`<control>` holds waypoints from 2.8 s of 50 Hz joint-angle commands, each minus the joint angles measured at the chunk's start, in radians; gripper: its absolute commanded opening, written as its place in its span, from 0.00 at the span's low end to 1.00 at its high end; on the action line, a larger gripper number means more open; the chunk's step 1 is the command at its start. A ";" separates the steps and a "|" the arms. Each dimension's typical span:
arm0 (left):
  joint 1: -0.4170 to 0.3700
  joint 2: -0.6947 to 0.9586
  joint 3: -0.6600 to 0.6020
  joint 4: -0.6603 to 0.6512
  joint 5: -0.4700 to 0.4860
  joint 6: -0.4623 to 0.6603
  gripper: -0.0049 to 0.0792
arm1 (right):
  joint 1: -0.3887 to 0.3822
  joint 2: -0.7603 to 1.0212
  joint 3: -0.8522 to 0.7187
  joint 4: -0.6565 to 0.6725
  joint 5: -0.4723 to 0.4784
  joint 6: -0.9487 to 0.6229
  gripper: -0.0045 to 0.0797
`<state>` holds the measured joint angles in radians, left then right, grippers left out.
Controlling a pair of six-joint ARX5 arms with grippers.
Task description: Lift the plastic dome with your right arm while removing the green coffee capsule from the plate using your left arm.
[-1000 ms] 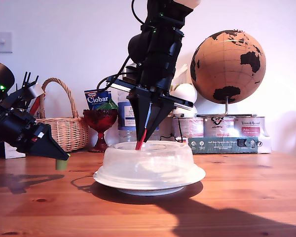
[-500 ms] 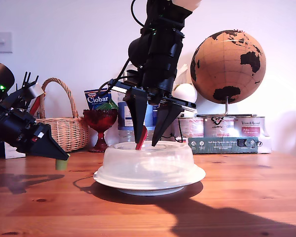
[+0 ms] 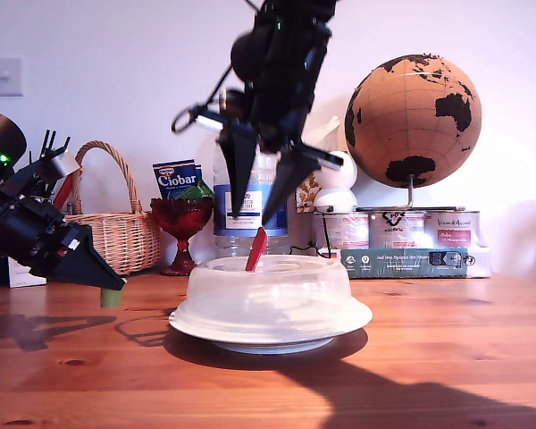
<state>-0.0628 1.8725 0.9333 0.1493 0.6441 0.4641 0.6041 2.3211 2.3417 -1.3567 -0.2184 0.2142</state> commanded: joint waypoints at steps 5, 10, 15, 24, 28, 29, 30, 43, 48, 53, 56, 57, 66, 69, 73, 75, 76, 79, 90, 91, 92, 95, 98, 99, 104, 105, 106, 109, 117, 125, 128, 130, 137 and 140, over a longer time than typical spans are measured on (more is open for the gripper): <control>0.007 0.005 0.002 -0.007 0.000 0.008 0.44 | 0.004 -0.017 0.036 -0.002 0.000 0.006 0.40; 0.009 0.005 0.002 -0.026 -0.029 0.013 0.45 | 0.003 -0.019 0.059 -0.002 0.000 0.006 0.40; 0.013 0.005 0.002 -0.046 -0.037 0.016 0.45 | 0.002 -0.020 0.083 -0.002 0.000 0.006 0.40; 0.017 0.005 0.002 -0.035 0.002 -0.011 0.45 | 0.002 -0.023 0.117 -0.002 -0.009 0.006 0.40; 0.017 0.005 0.002 -0.006 0.041 -0.037 0.45 | 0.002 -0.023 0.126 -0.002 -0.010 0.006 0.40; 0.017 0.005 0.002 0.005 0.046 -0.037 0.45 | 0.002 -0.023 0.127 -0.002 -0.010 0.006 0.40; 0.017 0.004 0.002 0.013 0.058 -0.055 0.45 | 0.002 -0.023 0.128 -0.002 -0.010 0.006 0.40; 0.017 -0.079 0.003 0.048 0.074 -0.077 0.47 | 0.002 -0.023 0.128 -0.002 -0.010 0.001 0.40; 0.017 -0.133 0.003 0.048 0.074 -0.101 0.42 | -0.005 -0.026 0.128 -0.002 -0.007 -0.005 0.39; 0.017 -0.192 0.003 0.033 0.074 -0.119 0.27 | -0.011 -0.032 0.128 -0.002 -0.005 -0.013 0.32; 0.017 -0.221 0.003 0.023 0.074 -0.126 0.14 | -0.018 -0.036 0.128 -0.002 -0.004 -0.032 0.23; 0.017 -0.232 0.003 0.019 0.074 -0.132 0.10 | -0.018 -0.037 0.128 -0.002 0.003 -0.034 0.20; 0.017 -0.304 0.003 -0.031 0.067 -0.193 0.04 | -0.024 -0.053 0.128 0.008 0.095 -0.058 0.04; 0.017 -0.324 0.003 -0.040 0.066 -0.229 0.04 | -0.024 -0.064 0.128 0.019 0.124 -0.061 0.04; 0.017 -0.349 0.003 -0.056 0.063 -0.233 0.04 | -0.025 -0.081 0.128 0.039 0.152 -0.077 0.04; 0.017 -0.360 0.003 -0.064 0.062 -0.233 0.04 | -0.025 -0.089 0.128 0.048 0.155 -0.085 0.04; 0.017 -0.368 0.003 -0.070 0.061 -0.233 0.04 | -0.025 -0.095 0.128 0.055 0.155 -0.085 0.04; 0.016 -0.384 0.003 -0.079 0.062 -0.239 0.04 | -0.025 -0.113 0.128 0.065 0.159 -0.090 0.04; 0.005 -0.422 0.003 -0.075 0.064 -0.279 0.04 | -0.025 -0.182 0.128 0.113 0.204 -0.114 0.04; 0.002 -0.423 0.003 -0.074 0.067 -0.282 0.04 | -0.025 -0.188 0.128 0.117 0.206 -0.115 0.04; 0.000 -0.425 0.003 -0.074 0.074 -0.285 0.04 | -0.025 -0.194 0.128 0.122 0.211 -0.118 0.04; -0.011 -0.428 0.003 -0.074 0.080 -0.286 0.04 | -0.025 -0.214 0.128 0.137 0.220 -0.127 0.04; -0.019 -0.428 0.003 -0.069 0.080 -0.298 0.04 | -0.025 -0.231 0.128 0.146 0.229 -0.134 0.04; -0.021 -0.428 0.003 -0.066 0.081 -0.301 0.04 | -0.025 -0.237 0.128 0.148 0.229 -0.137 0.04; -0.032 -0.428 0.003 -0.063 0.081 -0.304 0.04 | -0.025 -0.259 0.128 0.154 0.229 -0.142 0.04; -0.035 -0.428 0.003 -0.063 0.081 -0.304 0.04 | -0.025 -0.264 0.128 0.155 0.229 -0.143 0.04; -0.037 -0.428 0.003 -0.063 0.081 -0.304 0.04 | -0.025 -0.268 0.128 0.156 0.229 -0.143 0.04; -0.040 -0.428 0.003 -0.059 0.081 -0.304 0.04 | -0.025 -0.281 0.128 0.163 0.230 -0.144 0.04; -0.042 -0.428 0.003 -0.044 0.080 -0.304 0.04 | -0.022 -0.310 0.128 0.201 0.255 -0.168 0.04; -0.042 -0.428 0.003 -0.042 0.081 -0.304 0.04 | -0.024 -0.309 0.127 0.352 0.248 -0.196 0.04; -0.042 -0.428 0.003 -0.036 0.081 -0.304 0.04 | -0.024 -0.308 0.127 0.415 0.226 -0.232 0.04; -0.043 -0.428 0.003 -0.030 0.081 -0.304 0.04 | -0.025 -0.307 0.127 0.453 0.221 -0.251 0.04; -0.045 -0.428 0.003 -0.016 0.081 -0.312 0.04 | -0.031 -0.308 0.127 0.571 0.196 -0.354 0.04; -0.045 -0.428 0.003 -0.014 0.081 -0.315 0.04 | -0.031 -0.308 0.127 0.585 0.200 -0.385 0.04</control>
<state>-0.1043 1.4544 0.9352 0.1276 0.7235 0.1558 0.5770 2.0254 2.4622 -0.7841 -0.0185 -0.1429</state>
